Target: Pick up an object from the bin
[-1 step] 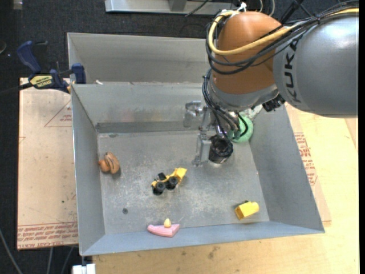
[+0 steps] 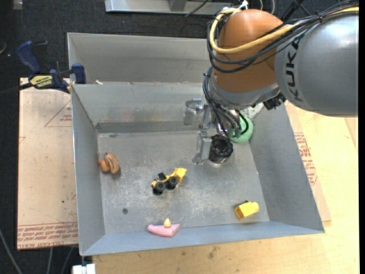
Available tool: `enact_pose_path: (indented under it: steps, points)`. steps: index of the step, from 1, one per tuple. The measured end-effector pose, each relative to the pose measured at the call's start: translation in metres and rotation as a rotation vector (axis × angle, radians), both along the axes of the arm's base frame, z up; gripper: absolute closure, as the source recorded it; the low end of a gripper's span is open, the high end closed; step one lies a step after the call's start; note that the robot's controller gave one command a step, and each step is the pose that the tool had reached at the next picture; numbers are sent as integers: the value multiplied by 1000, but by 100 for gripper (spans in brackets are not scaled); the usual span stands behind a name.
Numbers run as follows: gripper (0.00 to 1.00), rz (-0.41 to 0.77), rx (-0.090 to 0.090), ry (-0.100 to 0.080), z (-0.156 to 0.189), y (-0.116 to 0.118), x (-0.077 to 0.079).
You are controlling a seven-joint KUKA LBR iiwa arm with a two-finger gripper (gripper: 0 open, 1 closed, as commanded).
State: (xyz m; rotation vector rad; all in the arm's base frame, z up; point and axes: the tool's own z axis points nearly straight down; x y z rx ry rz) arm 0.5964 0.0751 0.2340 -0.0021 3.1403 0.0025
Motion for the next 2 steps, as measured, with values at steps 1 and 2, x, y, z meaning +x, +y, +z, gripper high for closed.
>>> enact_pose_path:
  steps: [1, 2]
  points:
    - [0, 60, 0, -6, -43, -8, -14]
    - [0, 45, -1, 0, -71, 2, -68]
